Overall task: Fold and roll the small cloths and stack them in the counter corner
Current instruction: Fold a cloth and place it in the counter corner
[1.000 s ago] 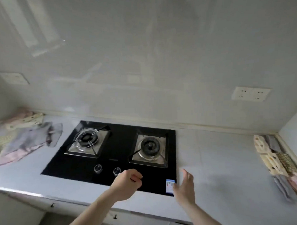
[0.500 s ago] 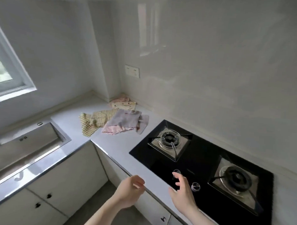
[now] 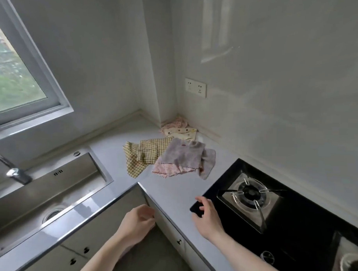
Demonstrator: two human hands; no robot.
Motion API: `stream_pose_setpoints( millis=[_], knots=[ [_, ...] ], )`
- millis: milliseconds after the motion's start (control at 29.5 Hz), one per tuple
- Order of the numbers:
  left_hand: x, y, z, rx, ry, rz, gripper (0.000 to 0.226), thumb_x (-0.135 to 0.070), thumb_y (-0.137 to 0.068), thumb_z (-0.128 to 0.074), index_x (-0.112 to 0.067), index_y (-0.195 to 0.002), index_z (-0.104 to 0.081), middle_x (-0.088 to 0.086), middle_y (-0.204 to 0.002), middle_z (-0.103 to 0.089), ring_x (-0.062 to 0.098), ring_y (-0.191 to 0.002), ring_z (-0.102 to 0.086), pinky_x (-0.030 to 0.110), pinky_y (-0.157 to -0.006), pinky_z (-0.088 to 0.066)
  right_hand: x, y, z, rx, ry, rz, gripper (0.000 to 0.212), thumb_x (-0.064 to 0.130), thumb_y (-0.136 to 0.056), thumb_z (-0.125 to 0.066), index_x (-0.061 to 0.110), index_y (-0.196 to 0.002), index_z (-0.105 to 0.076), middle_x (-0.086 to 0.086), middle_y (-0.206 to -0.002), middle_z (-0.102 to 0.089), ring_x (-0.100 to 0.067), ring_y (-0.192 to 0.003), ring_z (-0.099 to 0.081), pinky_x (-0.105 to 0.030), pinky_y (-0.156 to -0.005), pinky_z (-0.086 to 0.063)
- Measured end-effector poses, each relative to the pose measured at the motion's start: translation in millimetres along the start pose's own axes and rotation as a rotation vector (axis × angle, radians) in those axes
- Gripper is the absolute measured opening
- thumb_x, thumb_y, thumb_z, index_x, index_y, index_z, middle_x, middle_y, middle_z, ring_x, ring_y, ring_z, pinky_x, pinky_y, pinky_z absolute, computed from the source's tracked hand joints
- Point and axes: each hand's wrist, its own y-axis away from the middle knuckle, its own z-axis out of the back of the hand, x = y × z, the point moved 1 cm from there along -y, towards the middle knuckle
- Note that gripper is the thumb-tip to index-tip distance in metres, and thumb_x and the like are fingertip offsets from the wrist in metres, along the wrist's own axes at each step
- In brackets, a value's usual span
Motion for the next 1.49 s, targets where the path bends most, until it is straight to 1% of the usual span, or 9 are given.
stream_pose_setpoints(
  millis=[102, 237, 474, 609, 779, 1016, 1219, 1354, 1490],
  knots=[
    [14, -24, 11, 0.039, -0.028, 0.034, 0.023, -0.02, -0.087, -0.068, -0.038, -0.101, -0.066, -0.018, -0.101, -0.071, -0.007, -0.09, -0.065, 0.005, -0.07, -0.045, 17, -27, -13, 0.014, 0.012, 0.024, 0.048, 0.023, -0.094, -0.061, 0.036, -0.138, -0.046, 0.017, -0.135, -0.041, -0.005, -0.121, -0.048, -0.028, -0.103, -0.046],
    [16, -78, 24, 0.096, -0.094, -0.014, 0.028, -0.022, -0.085, -0.065, -0.034, -0.11, -0.066, -0.014, -0.114, -0.068, 0.001, -0.1, -0.065, 0.022, -0.09, -0.053, 31, -61, -24, -0.006, -0.012, -0.006, 0.047, 0.021, -0.094, -0.061, 0.035, -0.137, -0.046, 0.015, -0.135, -0.042, -0.008, -0.121, -0.048, -0.026, -0.1, -0.046],
    [3, -186, 41, 0.225, -0.195, -0.166, 0.024, -0.026, -0.09, -0.066, -0.036, -0.112, -0.063, -0.01, -0.127, -0.049, 0.008, -0.103, -0.065, 0.026, -0.086, -0.055, 42, -105, -25, -0.159, -0.093, -0.098, 0.042, 0.021, -0.092, -0.066, 0.042, -0.124, -0.048, 0.019, -0.131, -0.048, 0.001, -0.113, -0.051, -0.022, -0.093, -0.045],
    [14, -254, 58, 0.309, -0.287, -0.287, 0.029, -0.027, -0.093, -0.066, -0.032, -0.121, -0.063, -0.008, -0.132, -0.046, 0.008, -0.106, -0.06, 0.015, -0.079, -0.045, 52, -140, -31, -0.332, -0.098, -0.182, 0.04, 0.02, -0.093, -0.068, 0.039, -0.125, -0.052, 0.016, -0.128, -0.051, -0.009, -0.116, -0.054, -0.025, -0.091, -0.044],
    [35, -321, 81, 0.362, -0.366, -0.399, 0.033, -0.029, -0.091, -0.064, -0.035, -0.123, -0.062, -0.009, -0.14, -0.048, 0.009, -0.113, -0.058, 0.021, -0.092, -0.047, 61, -184, -43, -0.452, -0.057, -0.241, 0.036, 0.018, -0.094, -0.068, 0.036, -0.123, -0.057, 0.016, -0.125, -0.054, -0.008, -0.115, -0.055, -0.03, -0.095, -0.05],
    [38, -384, 68, 0.34, -0.385, -0.55, 0.035, -0.025, -0.091, -0.062, -0.034, -0.125, -0.064, -0.008, -0.154, -0.041, 0.015, -0.137, -0.048, 0.025, -0.109, -0.037, 40, -230, -80, -0.394, 0.105, -0.266, 0.041, 0.022, -0.092, -0.067, 0.049, -0.117, -0.048, 0.021, -0.129, -0.049, -0.009, -0.117, -0.055, -0.03, -0.096, -0.047],
    [76, -439, 25, 0.26, -0.353, -0.664, 0.045, -0.038, -0.082, -0.055, -0.037, -0.127, -0.06, -0.012, -0.155, -0.035, 0.016, -0.133, -0.048, 0.029, -0.106, -0.043, -12, -268, -119, -0.375, 0.251, -0.214, 0.041, 0.027, -0.084, -0.069, 0.047, -0.116, -0.052, 0.021, -0.122, -0.05, -0.012, -0.124, -0.053, -0.024, -0.1, -0.039],
    [112, -451, -8, 0.051, -0.314, -0.845, 0.039, -0.041, -0.085, -0.055, -0.039, -0.123, -0.056, -0.018, -0.153, -0.038, 0.005, -0.14, -0.036, 0.028, -0.118, -0.029, -45, -293, -159, -0.648, 0.466, -0.06, 0.042, 0.042, -0.068, -0.058, 0.039, -0.11, -0.064, 0.014, -0.118, -0.057, -0.02, -0.107, -0.06, -0.035, -0.089, -0.043],
    [125, -454, -18, -0.022, -0.248, -0.919, 0.048, -0.044, -0.089, -0.053, -0.038, -0.136, -0.045, -0.028, -0.151, -0.029, -0.007, -0.133, -0.035, 0.017, -0.112, -0.029, -53, -297, -171, -0.829, 0.558, 0.037, 0.043, 0.047, -0.068, -0.055, 0.038, -0.108, -0.069, 0.013, -0.118, -0.064, -0.019, -0.104, -0.064, -0.035, -0.085, -0.043]
  ],
)
